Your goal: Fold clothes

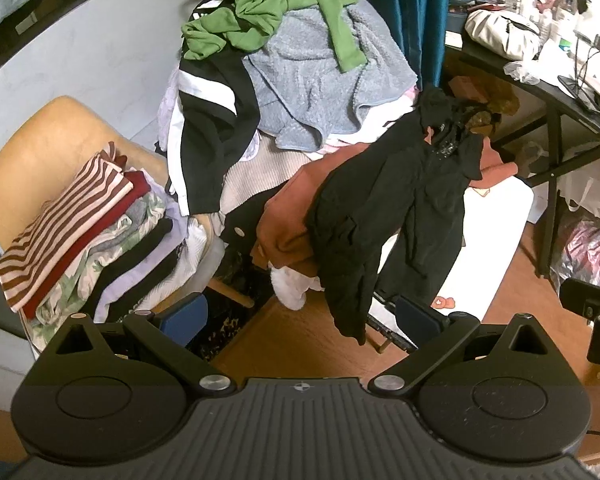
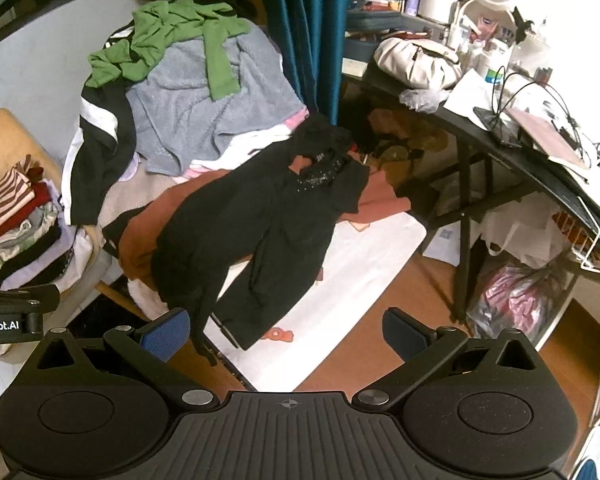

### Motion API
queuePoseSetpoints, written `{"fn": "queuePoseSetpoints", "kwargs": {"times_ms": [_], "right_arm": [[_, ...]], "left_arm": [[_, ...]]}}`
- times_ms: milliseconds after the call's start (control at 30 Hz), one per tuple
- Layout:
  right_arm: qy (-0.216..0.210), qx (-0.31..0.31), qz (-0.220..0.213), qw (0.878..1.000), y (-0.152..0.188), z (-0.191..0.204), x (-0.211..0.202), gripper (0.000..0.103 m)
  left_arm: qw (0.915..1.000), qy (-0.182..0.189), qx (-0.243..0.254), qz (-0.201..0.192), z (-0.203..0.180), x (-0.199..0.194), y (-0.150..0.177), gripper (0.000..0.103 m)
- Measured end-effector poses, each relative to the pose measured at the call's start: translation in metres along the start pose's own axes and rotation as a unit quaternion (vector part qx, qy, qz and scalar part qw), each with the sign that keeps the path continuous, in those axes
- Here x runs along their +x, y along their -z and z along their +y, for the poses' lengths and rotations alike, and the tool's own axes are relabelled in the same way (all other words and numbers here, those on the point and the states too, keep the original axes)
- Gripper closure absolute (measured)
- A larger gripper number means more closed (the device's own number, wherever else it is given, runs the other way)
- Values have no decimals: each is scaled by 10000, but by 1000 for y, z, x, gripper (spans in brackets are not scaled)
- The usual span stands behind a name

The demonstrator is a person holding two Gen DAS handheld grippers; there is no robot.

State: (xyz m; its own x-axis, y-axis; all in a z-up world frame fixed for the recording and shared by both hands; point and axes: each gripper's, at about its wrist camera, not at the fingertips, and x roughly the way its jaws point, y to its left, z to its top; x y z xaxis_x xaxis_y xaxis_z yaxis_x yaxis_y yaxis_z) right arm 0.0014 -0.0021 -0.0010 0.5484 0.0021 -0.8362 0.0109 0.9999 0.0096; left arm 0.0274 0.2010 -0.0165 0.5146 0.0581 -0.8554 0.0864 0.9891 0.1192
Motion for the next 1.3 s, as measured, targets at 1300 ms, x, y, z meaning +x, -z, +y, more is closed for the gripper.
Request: {"fn": "queuePoseSetpoints", "kwargs": {"times_ms": [1300], "right_arm": [[-383,14,135,9992,-48,-74,53,1]], "left_arm": [[9991,-359,-200,139,-71,22,-50,1]]}}
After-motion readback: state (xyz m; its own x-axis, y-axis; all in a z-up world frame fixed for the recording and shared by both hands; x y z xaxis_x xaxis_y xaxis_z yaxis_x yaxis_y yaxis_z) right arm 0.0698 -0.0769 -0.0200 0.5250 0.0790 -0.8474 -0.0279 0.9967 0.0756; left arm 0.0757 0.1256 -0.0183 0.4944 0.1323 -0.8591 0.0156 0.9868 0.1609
